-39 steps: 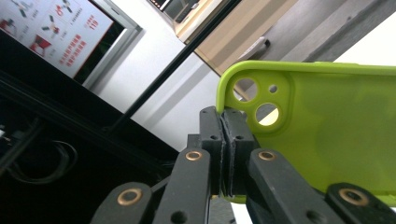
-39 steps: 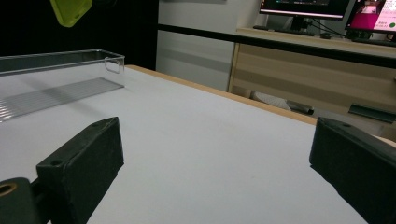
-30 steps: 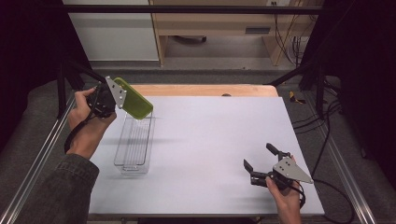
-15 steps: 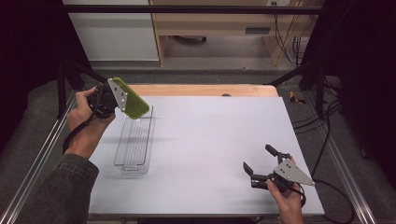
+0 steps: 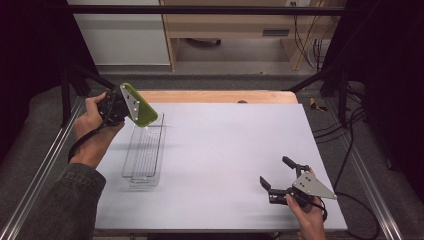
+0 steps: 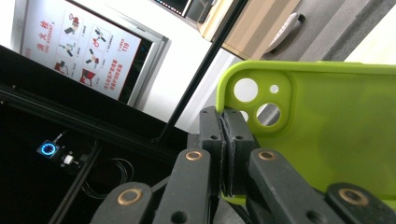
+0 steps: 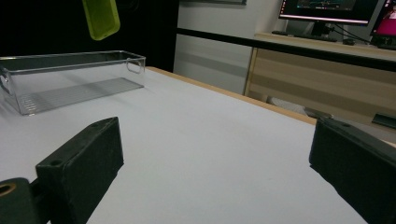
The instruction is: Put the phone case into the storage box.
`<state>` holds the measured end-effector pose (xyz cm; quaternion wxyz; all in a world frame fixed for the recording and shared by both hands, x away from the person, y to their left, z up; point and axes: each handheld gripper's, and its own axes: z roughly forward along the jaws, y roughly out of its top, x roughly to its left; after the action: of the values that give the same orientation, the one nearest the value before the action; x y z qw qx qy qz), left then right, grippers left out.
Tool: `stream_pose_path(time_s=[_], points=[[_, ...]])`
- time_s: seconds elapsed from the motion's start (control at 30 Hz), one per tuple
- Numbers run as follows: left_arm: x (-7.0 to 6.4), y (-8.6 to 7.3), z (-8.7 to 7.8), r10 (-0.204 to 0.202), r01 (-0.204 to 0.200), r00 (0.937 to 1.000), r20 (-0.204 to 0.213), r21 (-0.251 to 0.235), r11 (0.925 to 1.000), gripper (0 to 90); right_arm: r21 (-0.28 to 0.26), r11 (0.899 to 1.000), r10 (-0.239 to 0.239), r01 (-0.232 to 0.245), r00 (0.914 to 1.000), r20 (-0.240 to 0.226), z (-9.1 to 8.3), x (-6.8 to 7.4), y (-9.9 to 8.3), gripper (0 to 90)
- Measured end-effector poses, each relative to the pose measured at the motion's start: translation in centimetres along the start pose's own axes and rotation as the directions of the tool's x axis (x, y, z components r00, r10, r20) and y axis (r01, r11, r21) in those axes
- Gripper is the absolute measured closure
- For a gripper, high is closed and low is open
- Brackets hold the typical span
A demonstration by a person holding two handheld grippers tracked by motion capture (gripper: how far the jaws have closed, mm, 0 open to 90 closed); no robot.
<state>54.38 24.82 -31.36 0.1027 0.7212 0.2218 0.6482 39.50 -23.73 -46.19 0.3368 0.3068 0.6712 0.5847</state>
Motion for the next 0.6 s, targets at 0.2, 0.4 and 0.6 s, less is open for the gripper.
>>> stream_pose_path(time_s=[0.2,0.4,0.6], points=[[-0.6,0.1,0.3,0.043,-0.043,0.9991,-0.003,-0.007,0.9991,87.8,0.005,1.000,-0.003,0.003,1.0000,0.008,0.0,-0.2,-0.2,3.1],[-1.1,-0.1,0.5,0.079,-0.079,0.9968,-0.013,-0.006,0.9968,87.8,0.008,1.000,0.004,-0.004,1.0000,0.006,0.0,-0.2,-0.2,3.2],[-1.7,-0.2,0.5,0.123,-0.123,0.9922,-0.023,-0.010,0.9924,87.8,-0.002,1.000,0.009,-0.008,0.9997,0.021,-0.2,-0.4,-0.2,3.2]])
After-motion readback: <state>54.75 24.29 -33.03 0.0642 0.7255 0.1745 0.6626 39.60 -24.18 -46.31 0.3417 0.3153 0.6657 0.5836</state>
